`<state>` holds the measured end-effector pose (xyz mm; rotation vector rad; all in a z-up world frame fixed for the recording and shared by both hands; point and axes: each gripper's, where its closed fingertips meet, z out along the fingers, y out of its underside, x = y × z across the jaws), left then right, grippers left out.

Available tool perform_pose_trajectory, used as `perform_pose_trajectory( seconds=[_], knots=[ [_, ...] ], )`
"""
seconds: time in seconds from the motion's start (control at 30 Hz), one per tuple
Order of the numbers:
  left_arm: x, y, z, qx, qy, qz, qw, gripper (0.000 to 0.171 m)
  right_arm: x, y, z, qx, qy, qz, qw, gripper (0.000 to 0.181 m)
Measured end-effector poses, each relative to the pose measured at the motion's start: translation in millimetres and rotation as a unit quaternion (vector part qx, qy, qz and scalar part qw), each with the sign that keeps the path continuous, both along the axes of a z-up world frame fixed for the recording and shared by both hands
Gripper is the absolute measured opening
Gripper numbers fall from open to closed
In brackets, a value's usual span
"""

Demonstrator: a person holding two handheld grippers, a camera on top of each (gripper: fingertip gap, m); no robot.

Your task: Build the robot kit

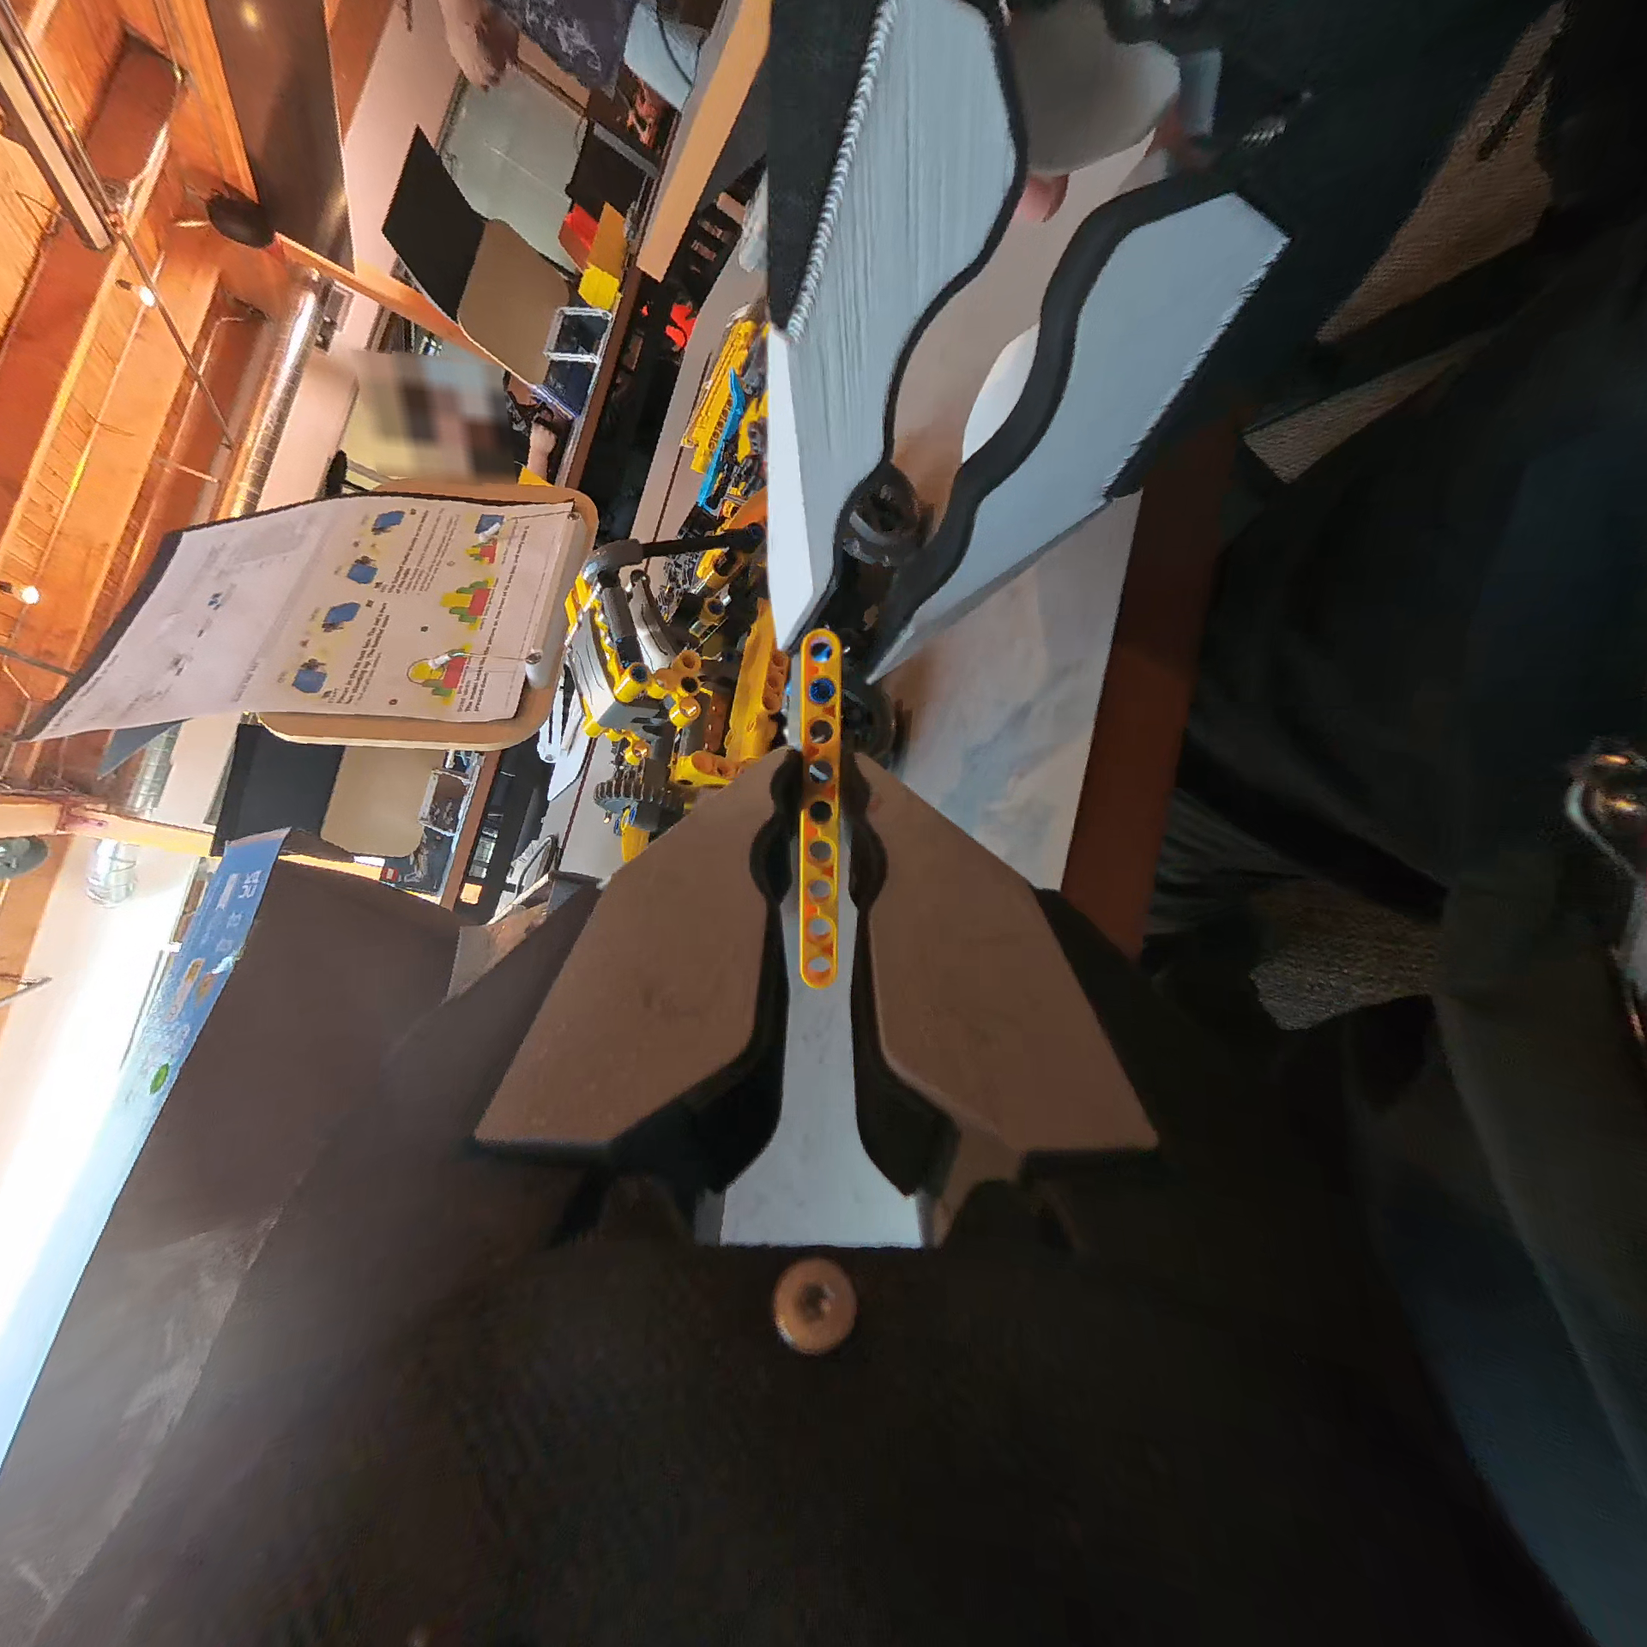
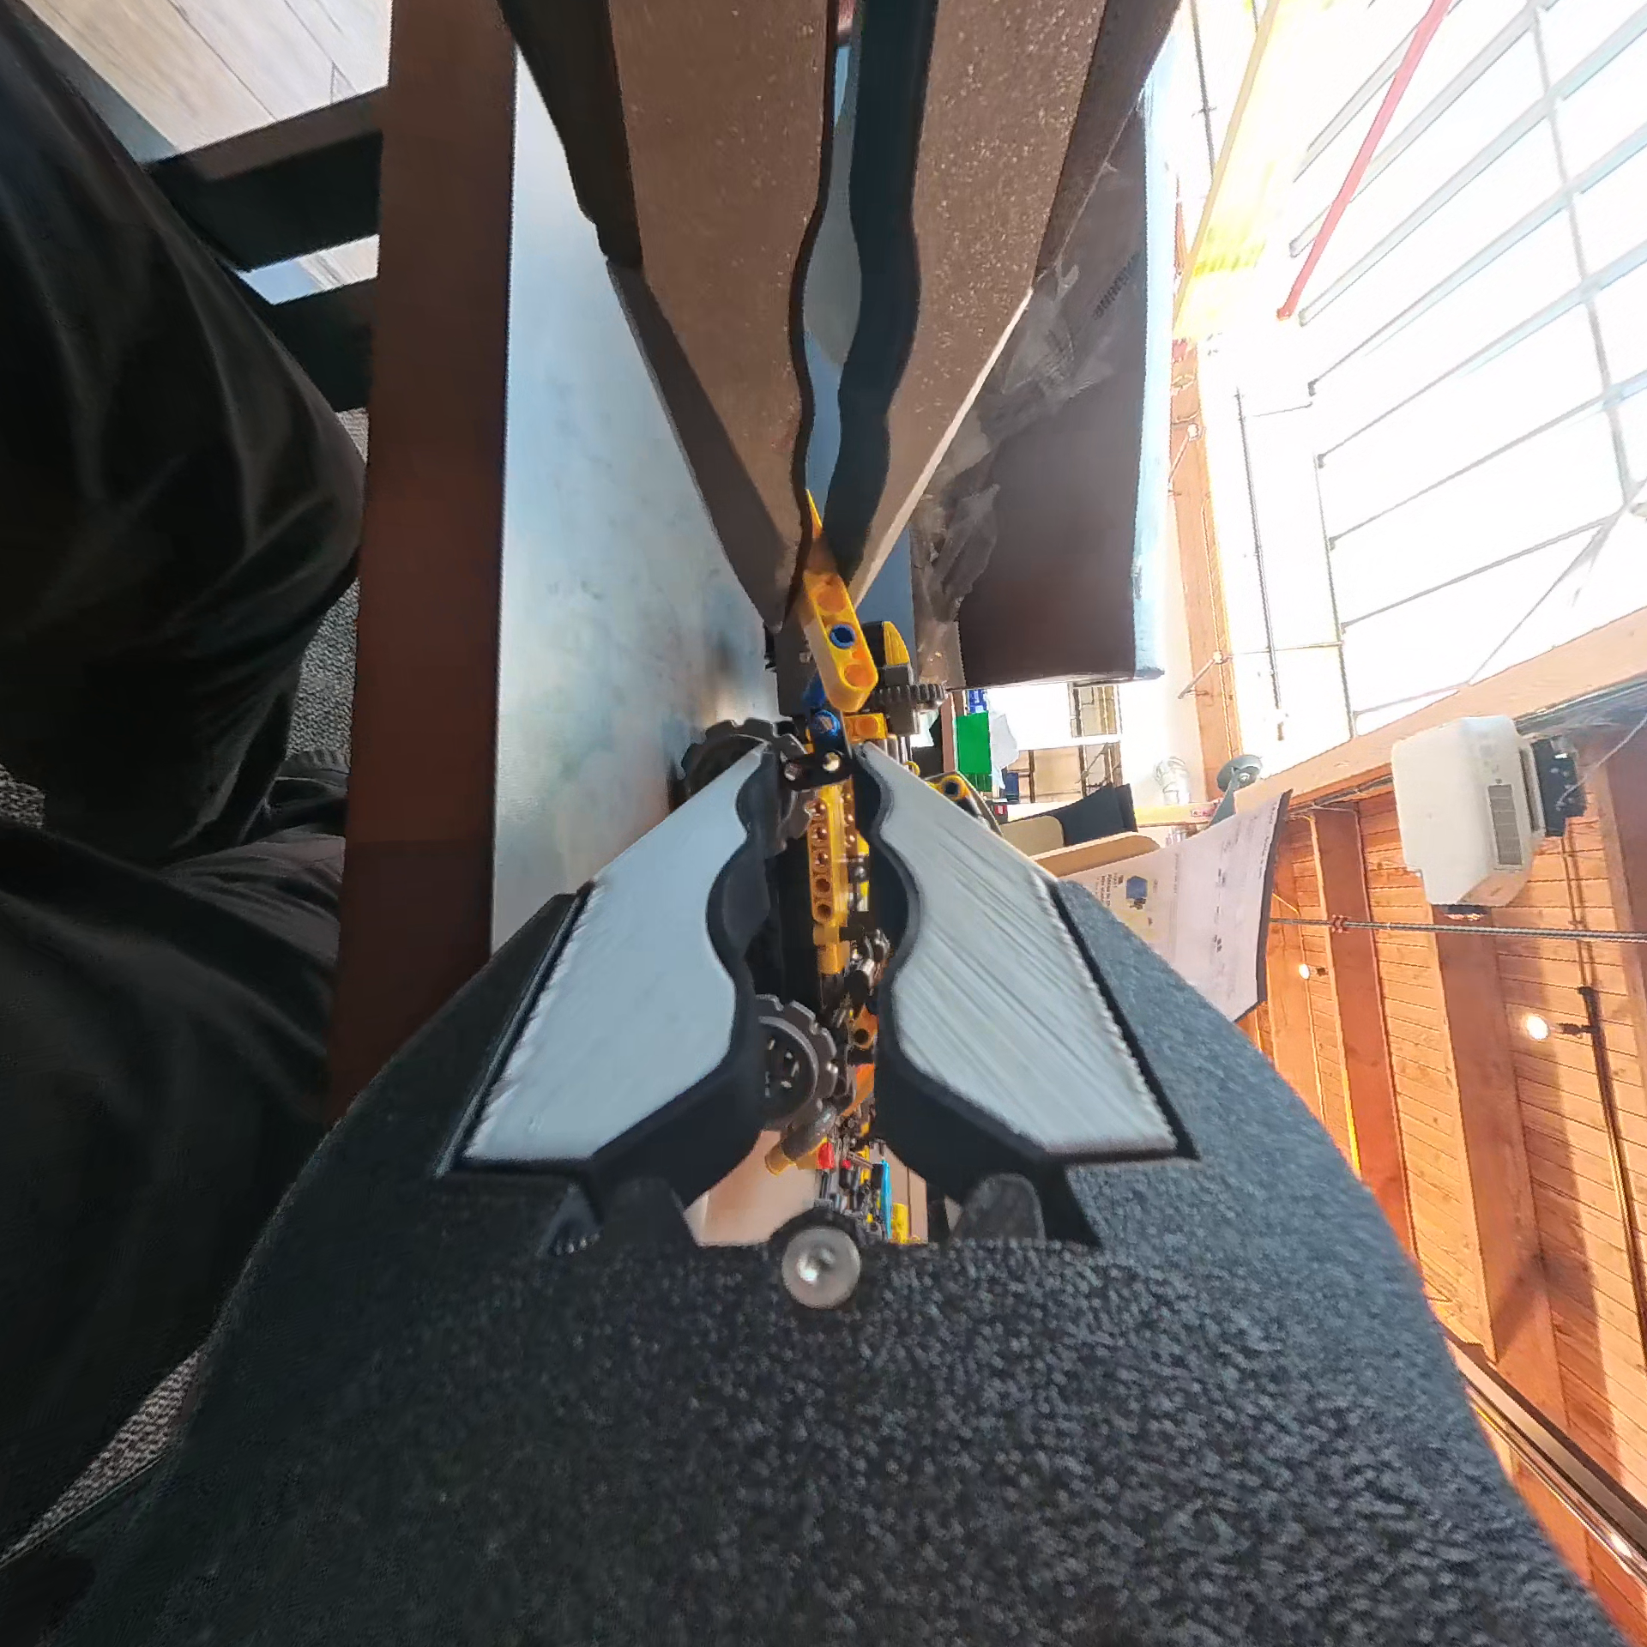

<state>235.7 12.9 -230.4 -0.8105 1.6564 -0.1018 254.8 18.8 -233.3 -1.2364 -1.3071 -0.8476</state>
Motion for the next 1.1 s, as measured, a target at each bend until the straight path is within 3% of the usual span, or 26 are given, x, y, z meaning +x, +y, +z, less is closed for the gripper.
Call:
perform_pose_trajectory(
  seconds=[1.1],
  knots=[
    [-3.1, 11.3, -21.1, -0.014, 0.026, 0.002, 1.0, 0.006, -7.1, 7.9, -17.7, -0.044, 0.052, 0.004, 0.998, 0.015]
  ],
)
